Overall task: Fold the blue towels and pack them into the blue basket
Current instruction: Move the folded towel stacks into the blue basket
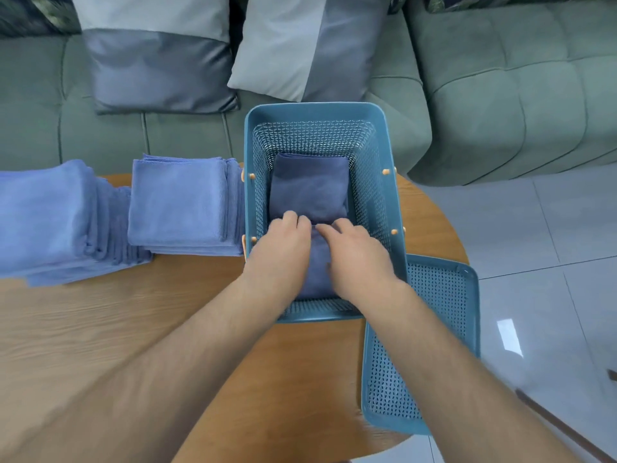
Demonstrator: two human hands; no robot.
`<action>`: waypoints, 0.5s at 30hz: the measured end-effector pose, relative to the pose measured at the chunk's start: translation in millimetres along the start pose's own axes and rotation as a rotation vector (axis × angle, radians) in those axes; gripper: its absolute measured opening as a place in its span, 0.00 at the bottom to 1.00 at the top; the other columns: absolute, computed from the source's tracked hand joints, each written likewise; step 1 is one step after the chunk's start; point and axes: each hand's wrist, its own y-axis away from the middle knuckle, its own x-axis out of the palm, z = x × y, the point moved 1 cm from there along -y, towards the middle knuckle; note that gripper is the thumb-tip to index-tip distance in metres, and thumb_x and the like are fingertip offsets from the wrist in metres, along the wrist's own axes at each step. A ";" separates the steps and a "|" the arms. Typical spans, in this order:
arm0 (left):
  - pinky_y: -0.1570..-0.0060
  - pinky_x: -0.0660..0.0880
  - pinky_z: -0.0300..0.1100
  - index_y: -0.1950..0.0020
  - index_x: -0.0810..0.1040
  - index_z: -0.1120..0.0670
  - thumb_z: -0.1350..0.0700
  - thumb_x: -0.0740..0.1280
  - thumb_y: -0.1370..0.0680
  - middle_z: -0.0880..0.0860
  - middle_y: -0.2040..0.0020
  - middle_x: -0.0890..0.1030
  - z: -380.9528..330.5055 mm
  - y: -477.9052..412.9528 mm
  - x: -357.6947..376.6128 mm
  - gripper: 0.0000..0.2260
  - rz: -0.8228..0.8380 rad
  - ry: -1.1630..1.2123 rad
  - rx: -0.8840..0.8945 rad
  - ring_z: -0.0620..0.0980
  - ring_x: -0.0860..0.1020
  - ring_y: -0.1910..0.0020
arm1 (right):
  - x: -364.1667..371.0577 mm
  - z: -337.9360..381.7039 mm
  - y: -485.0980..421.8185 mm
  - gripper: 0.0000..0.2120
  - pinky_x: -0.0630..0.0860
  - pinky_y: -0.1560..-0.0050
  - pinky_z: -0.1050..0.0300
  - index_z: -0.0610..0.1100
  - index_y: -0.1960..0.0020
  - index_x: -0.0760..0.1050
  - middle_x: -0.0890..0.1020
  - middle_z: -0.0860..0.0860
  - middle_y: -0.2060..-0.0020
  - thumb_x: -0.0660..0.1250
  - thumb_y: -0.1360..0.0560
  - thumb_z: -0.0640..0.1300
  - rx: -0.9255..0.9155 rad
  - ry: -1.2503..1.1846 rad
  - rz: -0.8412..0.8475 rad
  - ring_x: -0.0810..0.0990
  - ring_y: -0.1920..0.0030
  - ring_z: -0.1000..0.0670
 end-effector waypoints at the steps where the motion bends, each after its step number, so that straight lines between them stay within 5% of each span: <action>1: 0.53 0.77 0.52 0.41 0.73 0.59 0.67 0.63 0.25 0.57 0.44 0.73 5.7 8.2 -11.5 0.13 -0.126 0.028 0.064 0.59 0.75 0.47 | -8.6 4.1 6.1 0.29 0.74 0.45 0.48 0.49 0.25 0.65 0.72 0.48 0.35 0.68 0.24 0.39 -0.005 -0.007 -0.091 0.74 0.38 0.42; 4: 0.57 0.76 0.55 0.41 0.76 0.60 0.61 0.64 0.23 0.57 0.46 0.77 36.4 33.9 -36.1 0.11 -0.399 0.024 0.148 0.59 0.75 0.50 | -34.0 25.6 18.1 0.21 0.77 0.57 0.49 0.48 0.34 0.74 0.78 0.49 0.44 0.69 0.25 0.37 -0.046 -0.063 -0.389 0.78 0.47 0.43; 7: 0.56 0.75 0.55 0.38 0.77 0.59 0.54 0.64 0.21 0.56 0.41 0.78 79.4 53.3 -50.3 0.15 -0.488 -0.043 0.024 0.60 0.76 0.46 | -47.8 60.9 12.9 0.16 0.75 0.68 0.52 0.45 0.42 0.79 0.79 0.48 0.54 0.72 0.29 0.37 -0.138 -0.114 -0.549 0.79 0.56 0.43; 15: 0.52 0.75 0.55 0.36 0.78 0.56 0.50 0.65 0.21 0.55 0.35 0.78 193.9 79.3 -59.8 0.17 -0.468 -0.026 -0.243 0.60 0.77 0.42 | -41.7 194.1 -24.0 0.15 0.73 0.71 0.54 0.44 0.45 0.80 0.80 0.48 0.57 0.75 0.31 0.39 -0.345 -0.106 -0.559 0.79 0.61 0.44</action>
